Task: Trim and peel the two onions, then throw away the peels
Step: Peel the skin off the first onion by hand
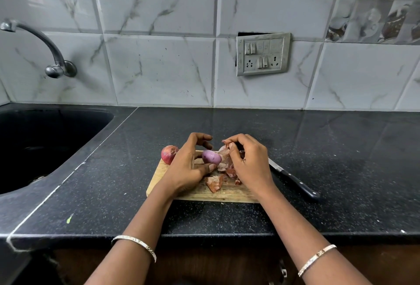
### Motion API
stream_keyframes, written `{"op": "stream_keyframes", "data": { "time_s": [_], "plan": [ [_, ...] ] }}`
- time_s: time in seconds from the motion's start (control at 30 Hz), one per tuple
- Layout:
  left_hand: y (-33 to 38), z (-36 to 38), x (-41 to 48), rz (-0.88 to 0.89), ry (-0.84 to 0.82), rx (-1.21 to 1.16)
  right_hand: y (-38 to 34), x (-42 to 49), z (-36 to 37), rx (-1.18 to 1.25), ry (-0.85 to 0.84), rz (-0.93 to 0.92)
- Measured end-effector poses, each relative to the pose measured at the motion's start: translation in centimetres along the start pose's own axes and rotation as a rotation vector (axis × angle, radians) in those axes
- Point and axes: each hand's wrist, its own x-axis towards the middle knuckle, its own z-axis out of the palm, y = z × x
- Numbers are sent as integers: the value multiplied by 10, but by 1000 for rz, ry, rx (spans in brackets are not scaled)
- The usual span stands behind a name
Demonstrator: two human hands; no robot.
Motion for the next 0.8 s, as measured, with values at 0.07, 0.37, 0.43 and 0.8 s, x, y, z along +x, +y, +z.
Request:
{"op": "stream_keyframes", "data": {
  "time_s": [0.07,0.37,0.43,0.8],
  "plan": [
    [-1,0,1,4,16,5,0,0,0,22,-32,4],
    [-2,0,1,39,-5,-22,1,1,2,46,-193,-57],
    [-2,0,1,42,-9,-17,3,0,4,39,-172,-46],
    [-3,2,3,39,-11,58,6,1,4,-23,-104,-25]
  ]
}}
